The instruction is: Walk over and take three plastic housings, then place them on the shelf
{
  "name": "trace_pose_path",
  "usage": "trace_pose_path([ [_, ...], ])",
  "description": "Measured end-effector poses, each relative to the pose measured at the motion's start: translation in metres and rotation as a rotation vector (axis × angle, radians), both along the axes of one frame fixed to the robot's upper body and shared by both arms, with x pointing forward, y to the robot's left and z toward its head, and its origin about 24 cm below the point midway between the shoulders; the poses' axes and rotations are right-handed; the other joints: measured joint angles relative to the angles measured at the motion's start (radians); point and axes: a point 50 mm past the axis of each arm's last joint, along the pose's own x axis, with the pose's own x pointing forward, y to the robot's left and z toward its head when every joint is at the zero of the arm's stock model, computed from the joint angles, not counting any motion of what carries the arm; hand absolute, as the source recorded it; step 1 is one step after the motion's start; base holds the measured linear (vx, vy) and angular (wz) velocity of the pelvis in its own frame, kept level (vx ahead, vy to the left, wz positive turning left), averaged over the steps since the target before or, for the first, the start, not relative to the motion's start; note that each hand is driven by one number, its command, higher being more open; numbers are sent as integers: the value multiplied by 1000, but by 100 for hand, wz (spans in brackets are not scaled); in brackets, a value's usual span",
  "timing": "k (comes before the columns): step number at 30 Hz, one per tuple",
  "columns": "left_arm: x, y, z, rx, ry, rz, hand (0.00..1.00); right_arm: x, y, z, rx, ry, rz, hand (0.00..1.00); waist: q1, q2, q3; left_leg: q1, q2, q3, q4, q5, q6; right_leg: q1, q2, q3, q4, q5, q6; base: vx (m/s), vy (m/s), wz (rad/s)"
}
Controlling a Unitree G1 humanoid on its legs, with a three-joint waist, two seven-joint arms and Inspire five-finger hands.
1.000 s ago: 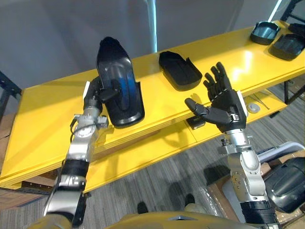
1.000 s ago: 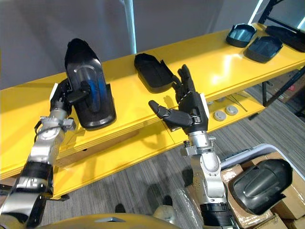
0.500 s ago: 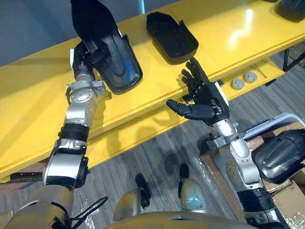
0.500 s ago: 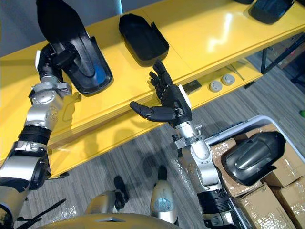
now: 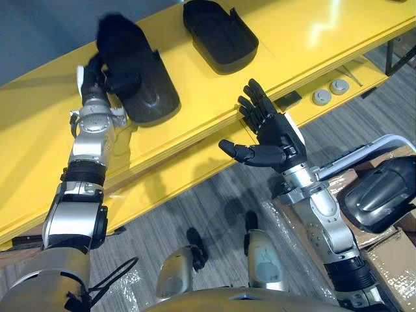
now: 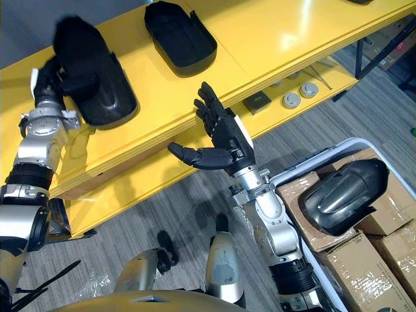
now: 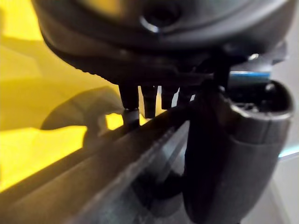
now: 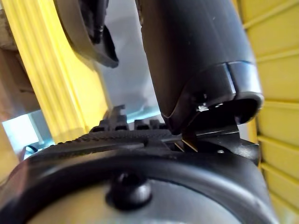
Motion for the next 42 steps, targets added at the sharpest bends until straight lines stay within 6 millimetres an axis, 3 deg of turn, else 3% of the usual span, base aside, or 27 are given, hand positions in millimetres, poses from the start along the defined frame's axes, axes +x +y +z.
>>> trace_pose_path([
  [12,-4,13,-10,20,59,161,100,-8,-1,-14,31,66,3,100,-21,1,1,20,19,23,28,-28,-6,16,17,25,1,-2,-2,1,4,-8],
  [19,-7,21,-9,-92,9,292,100,-13,1,-23,69,103,-2,100,-27,1,1,38,21,20,27,-27,-5,34,18,19,-2,-6,-3,4,0,1],
  [22,-11,19,12,-157,-135,335,100,-15,9,-24,95,100,1,100,-25,0,0,57,19,12,22,-23,1,68,16,4,-20,-6,-2,28,3,9],
  [24,-17,13,41,-173,-321,317,100,-16,13,-23,109,80,-5,100,-12,-5,-2,81,12,9,-2,-18,4,95,14,-7,-34,-5,-2,25,2,15],
  [25,-26,7,65,-187,-475,292,100,-14,15,-20,111,59,-22,100,-3,-5,-4,99,7,4,-20,-13,4,119,13,-18,-52,-3,1,27,0,12],
  [27,-42,-2,93,-216,-667,249,100,-12,15,-18,119,49,-50,100,15,-5,-21,113,1,-4,-46,0,2,139,12,-32,-75,0,4,39,1,16],
  [30,-73,-13,103,-172,-850,181,100,-7,14,-20,119,62,-123,100,29,-4,-99,155,-12,-27,-118,27,-3,185,13,-65,-122,2,6,132,-8,24],
  [32,-90,-22,96,-131,-889,142,100,-3,11,-19,98,48,-170,100,48,1,-138,184,-14,-45,-152,35,-10,225,16,-88,-156,3,7,139,-13,27],
  [36,-126,-32,59,-94,-858,62,100,3,1,-6,87,-25,-246,100,85,5,-193,213,-26,-98,-203,55,-15,291,17,-150,-210,6,13,80,-9,38],
  [37,-136,-35,44,-99,-818,37,100,4,-2,-3,96,-47,-266,100,100,2,-200,218,-29,-107,-208,58,-14,307,17,-168,-225,9,15,35,-6,32],
  [38,-179,-39,-14,-263,-643,-105,100,6,-20,5,175,-94,-392,100,157,-54,-264,249,-45,-152,-271,91,-10,368,16,-223,-270,21,21,11,1,14],
  [42,-179,-39,-14,-264,-642,-105,100,6,-20,5,175,-94,-392,100,157,-54,-264,249,-45,-154,-272,92,-10,368,16,-225,-270,21,21,0,0,0],
])
